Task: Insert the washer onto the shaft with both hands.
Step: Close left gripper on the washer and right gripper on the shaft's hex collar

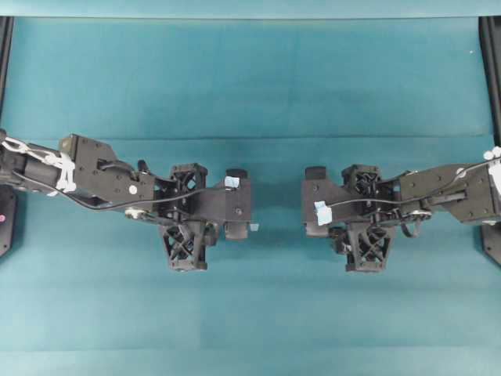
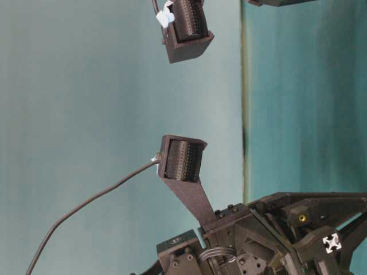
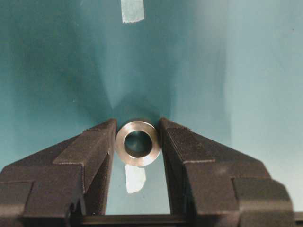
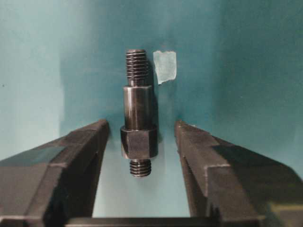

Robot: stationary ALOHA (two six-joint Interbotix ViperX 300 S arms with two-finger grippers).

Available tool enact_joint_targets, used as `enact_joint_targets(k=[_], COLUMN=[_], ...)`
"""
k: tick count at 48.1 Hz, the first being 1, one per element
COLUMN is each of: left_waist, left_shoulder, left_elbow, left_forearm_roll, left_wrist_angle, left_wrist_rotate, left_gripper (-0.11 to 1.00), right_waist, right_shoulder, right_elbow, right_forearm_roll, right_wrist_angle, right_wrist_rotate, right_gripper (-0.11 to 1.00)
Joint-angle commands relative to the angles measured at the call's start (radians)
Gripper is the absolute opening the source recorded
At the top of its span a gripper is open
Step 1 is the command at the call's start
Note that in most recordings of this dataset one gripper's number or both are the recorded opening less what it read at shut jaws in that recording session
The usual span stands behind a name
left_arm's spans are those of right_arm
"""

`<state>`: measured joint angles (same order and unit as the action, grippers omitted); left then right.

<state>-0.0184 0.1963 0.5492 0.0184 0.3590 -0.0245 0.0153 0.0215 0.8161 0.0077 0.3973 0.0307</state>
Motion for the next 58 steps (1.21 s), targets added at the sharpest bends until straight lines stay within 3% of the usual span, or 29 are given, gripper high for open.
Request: enact_joint_targets(k=[1,22,58], left_waist=[-0.006,-0.018,-0.020], left_shoulder=[-0.006,-0.009,-0.009], left_elbow=[-0.002,0.000,0.000], left_forearm_roll=[0.002,0.002,0.002], left_wrist_angle=[-0.005,-0.005,-0.003], left_wrist_rotate=[0.003,0.003,0.031], left_gripper=[0.37,0.37,0.37], right_waist=[-0.023,-0.011,0.015], right_shoulder=[0.015,0.005,0.003], right_elbow=[0.003,-0.003,-0.005], right_forearm_roll=[-0.003,-0.003,0.020], right_wrist_angle=[-0.002,0.043,0.038], right_wrist_rotate=[-0.002,-0.006,-0.006], right_gripper=[0.15,0.01,0.00])
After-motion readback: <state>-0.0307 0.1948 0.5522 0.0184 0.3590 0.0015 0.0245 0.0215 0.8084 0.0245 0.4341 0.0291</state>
